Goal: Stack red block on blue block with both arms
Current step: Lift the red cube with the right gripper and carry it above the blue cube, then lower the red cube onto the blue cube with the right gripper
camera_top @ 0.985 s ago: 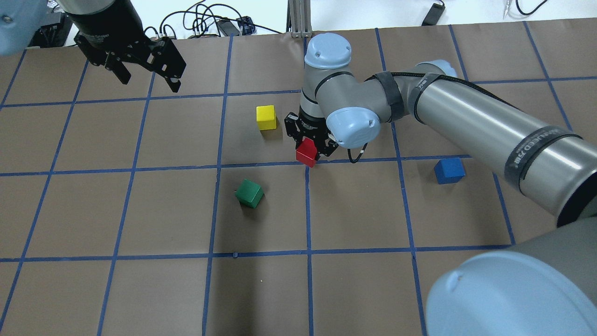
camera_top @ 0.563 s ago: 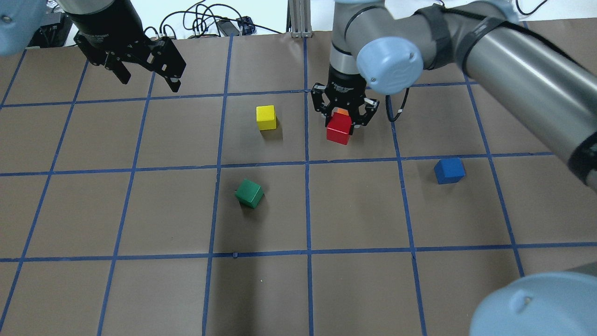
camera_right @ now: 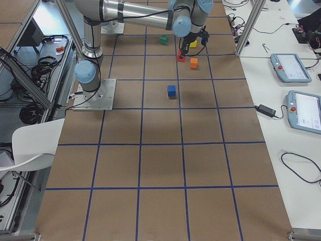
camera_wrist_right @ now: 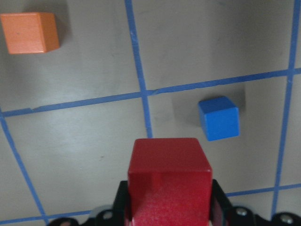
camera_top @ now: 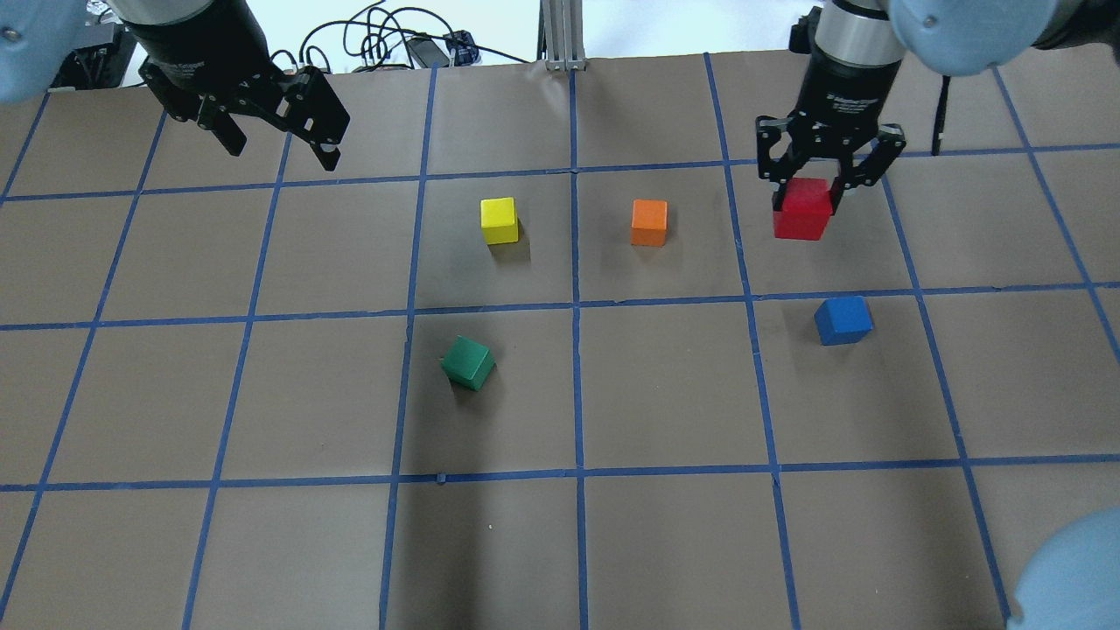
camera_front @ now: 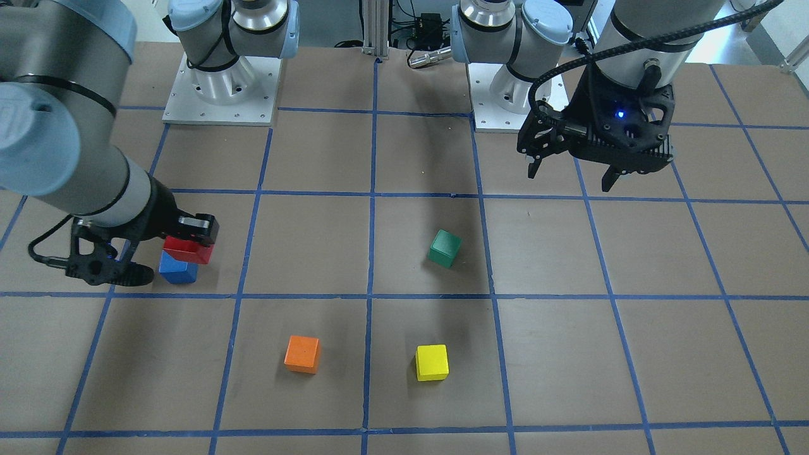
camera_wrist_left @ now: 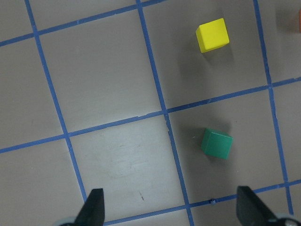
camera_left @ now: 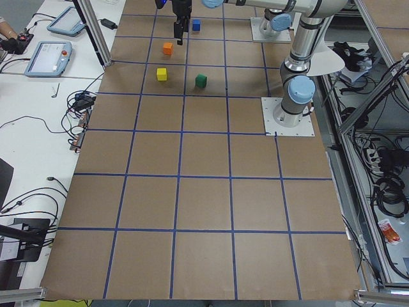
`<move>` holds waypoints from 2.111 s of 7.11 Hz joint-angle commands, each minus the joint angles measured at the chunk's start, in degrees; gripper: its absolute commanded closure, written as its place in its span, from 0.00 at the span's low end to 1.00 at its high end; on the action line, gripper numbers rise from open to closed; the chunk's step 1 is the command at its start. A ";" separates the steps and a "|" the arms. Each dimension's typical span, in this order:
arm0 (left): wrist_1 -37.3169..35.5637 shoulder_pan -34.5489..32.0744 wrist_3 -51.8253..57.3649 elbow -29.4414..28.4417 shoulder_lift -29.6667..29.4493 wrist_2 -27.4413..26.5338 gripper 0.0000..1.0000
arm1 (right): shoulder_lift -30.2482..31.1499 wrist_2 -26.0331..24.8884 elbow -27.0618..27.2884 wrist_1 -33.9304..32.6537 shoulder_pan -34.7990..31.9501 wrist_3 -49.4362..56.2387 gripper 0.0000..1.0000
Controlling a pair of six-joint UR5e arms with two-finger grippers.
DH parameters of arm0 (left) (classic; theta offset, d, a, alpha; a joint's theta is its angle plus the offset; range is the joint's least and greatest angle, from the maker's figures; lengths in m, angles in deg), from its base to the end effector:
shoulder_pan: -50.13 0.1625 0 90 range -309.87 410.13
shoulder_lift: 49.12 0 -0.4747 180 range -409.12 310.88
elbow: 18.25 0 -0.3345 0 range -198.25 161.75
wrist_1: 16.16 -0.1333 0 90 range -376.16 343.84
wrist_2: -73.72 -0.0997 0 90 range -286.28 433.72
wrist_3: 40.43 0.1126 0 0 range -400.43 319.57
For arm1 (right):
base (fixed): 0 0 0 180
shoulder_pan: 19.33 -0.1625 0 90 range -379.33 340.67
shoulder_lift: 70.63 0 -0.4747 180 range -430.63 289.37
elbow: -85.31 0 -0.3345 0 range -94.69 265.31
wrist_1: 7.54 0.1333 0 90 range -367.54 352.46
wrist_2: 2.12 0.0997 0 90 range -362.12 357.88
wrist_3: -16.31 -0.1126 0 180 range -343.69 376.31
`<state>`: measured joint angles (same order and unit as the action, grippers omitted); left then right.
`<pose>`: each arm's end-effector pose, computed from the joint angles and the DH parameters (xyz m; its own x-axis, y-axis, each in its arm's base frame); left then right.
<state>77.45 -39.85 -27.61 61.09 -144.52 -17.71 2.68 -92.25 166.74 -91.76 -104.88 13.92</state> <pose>-0.1303 -0.4807 0.5561 -0.9748 0.2208 -0.0307 0.2215 0.9749 -0.0225 0.0910 -0.5459 0.4367 -0.9930 0.1173 0.0122 0.1168 0.9637 0.2399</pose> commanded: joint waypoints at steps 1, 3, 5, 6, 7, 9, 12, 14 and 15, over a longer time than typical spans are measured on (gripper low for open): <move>-0.01 -0.02 -0.16 -0.07 0.12 0.03 0.00 | 0.78 -1.62 3.36 -0.49 6.25 9.92 1.00; 0.08 -0.02 -0.17 -0.07 0.21 0.03 0.00 | 0.87 -1.71 6.27 -2.68 7.16 12.49 1.00; 0.08 0.06 -0.17 -0.07 0.21 0.03 0.00 | 1.13 -1.71 12.05 -10.48 7.24 14.25 1.00; 0.08 0.15 -0.17 -0.07 0.21 0.11 0.00 | 2.09 -1.71 15.39 -14.52 7.42 16.17 1.00; 0.08 0.15 -0.17 0.02 0.13 0.12 0.00 | 2.62 -1.63 19.43 -19.52 8.55 17.67 1.00; 0.08 0.15 -0.17 0.02 0.13 0.03 0.00 | 2.72 -1.45 23.94 -25.62 9.09 17.60 1.00; 0.08 0.15 -0.17 -0.07 0.21 0.03 0.00 | 3.07 -1.45 24.12 -24.85 9.00 17.94 1.00; 0.17 0.24 -0.17 0.02 0.39 -0.06 0.00 | 3.07 -1.28 24.91 -24.93 9.00 18.03 1.00; 0.17 0.24 -0.08 -0.07 0.39 -0.15 0.00 | 3.07 -0.93 25.79 -25.46 8.91 17.95 1.00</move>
<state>77.58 -39.64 -27.76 61.05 -144.18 -17.81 5.74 -93.49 191.62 -116.80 -95.89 31.91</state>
